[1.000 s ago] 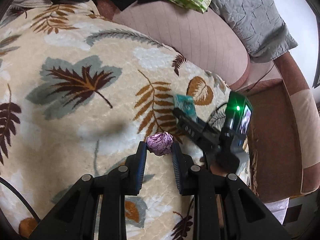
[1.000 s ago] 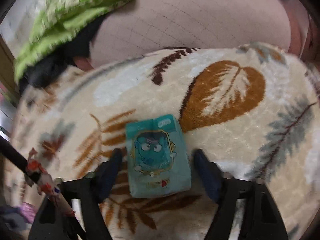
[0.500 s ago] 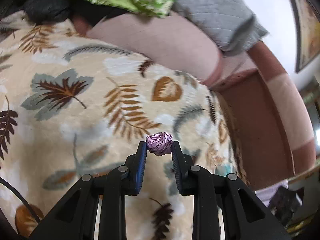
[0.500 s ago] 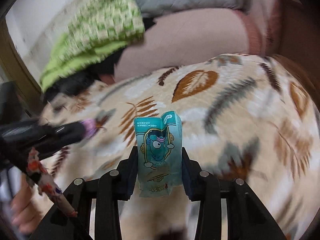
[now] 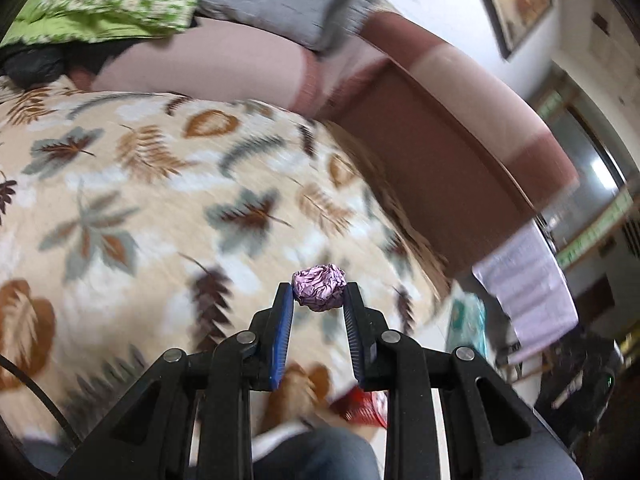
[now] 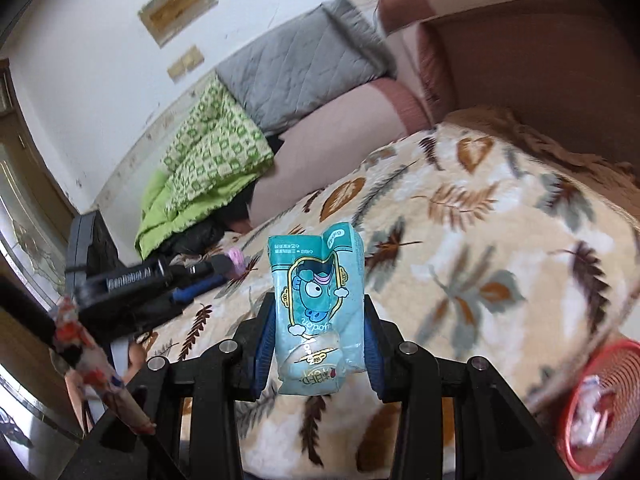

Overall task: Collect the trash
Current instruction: 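Carry the pink foil candy and teal box over the red wastebasket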

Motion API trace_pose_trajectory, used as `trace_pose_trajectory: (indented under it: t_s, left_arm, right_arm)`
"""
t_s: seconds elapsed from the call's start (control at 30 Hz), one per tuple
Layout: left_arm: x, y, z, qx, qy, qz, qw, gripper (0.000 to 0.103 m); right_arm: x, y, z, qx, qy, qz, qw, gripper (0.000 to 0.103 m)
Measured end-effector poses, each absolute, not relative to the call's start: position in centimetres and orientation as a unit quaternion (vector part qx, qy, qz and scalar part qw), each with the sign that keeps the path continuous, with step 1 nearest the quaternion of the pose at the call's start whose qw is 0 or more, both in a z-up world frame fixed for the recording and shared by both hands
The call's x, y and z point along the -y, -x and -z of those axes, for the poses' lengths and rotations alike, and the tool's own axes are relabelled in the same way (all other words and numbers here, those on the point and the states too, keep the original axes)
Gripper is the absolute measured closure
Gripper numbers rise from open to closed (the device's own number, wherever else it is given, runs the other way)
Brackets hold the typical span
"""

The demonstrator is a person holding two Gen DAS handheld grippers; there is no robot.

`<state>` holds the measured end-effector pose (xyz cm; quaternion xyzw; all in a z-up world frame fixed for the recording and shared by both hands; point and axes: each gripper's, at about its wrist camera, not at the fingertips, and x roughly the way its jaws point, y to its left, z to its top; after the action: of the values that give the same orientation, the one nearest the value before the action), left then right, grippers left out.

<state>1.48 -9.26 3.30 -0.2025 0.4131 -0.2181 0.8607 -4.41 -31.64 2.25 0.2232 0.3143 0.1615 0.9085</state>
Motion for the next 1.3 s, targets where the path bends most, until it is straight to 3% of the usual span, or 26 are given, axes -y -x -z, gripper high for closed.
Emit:
trace_pose_trajectory:
  t_s: [0.53,1.3]
  left_arm:
    - [22.5,8.1,-5.5,-0.419,0.118,0.326,0.839,0.079]
    - [30.6,11.6,-5.6,-0.428,0.045,0.376,0.820,0.079]
  right_arm:
    - [42.0,16.6,-3.2,-0.251,-0.260,-0.087,0.928,0.060]
    - [49.7,22.0,-2.1,-0.227,-0.302,0.003,0.926,0.060]
